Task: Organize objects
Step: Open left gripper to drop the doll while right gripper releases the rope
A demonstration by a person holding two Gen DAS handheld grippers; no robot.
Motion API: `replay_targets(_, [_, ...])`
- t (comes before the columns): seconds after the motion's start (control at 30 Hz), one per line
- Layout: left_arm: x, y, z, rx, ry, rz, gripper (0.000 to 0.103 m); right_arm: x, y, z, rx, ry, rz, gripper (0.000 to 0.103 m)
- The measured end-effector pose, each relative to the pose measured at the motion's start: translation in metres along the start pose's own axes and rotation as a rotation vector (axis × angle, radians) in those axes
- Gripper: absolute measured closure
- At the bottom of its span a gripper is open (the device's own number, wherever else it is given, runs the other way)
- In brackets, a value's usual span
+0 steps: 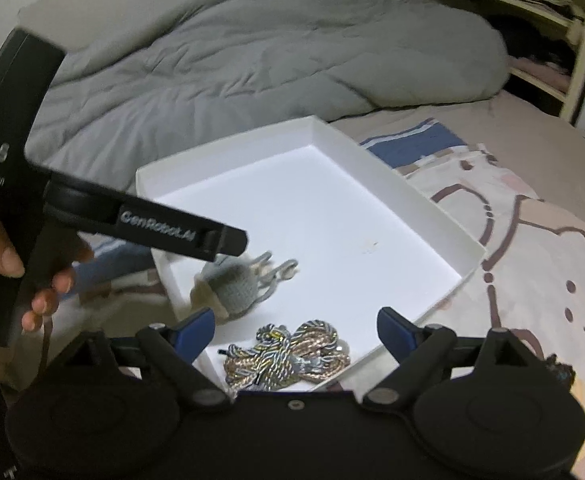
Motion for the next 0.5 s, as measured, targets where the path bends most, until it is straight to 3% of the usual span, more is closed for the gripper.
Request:
replay_targets(0.23, [-0.001,-0.002,0.007,0.067,0.009,-0.053,0.007,-0.007,-0.017,0.013,-0.038,-0.018,-0.11,0.012])
replay_targets(0.5, [-0.012,-0.013,0.016,0.085,0.03,-0.096,0.005,-0.023,-0.033,0.022,-0.095,-0.005,-0.19,0.009])
Point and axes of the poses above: each gripper's, at about its wrist camera, not at the fingertips, and z roughly against the way its jaws point, y to its left, x to its top, the point moved 8 cm from there along -z, roughly the way its jaws point, and after that the axes turned 2 degrees about -z, right-handed, at the moved point
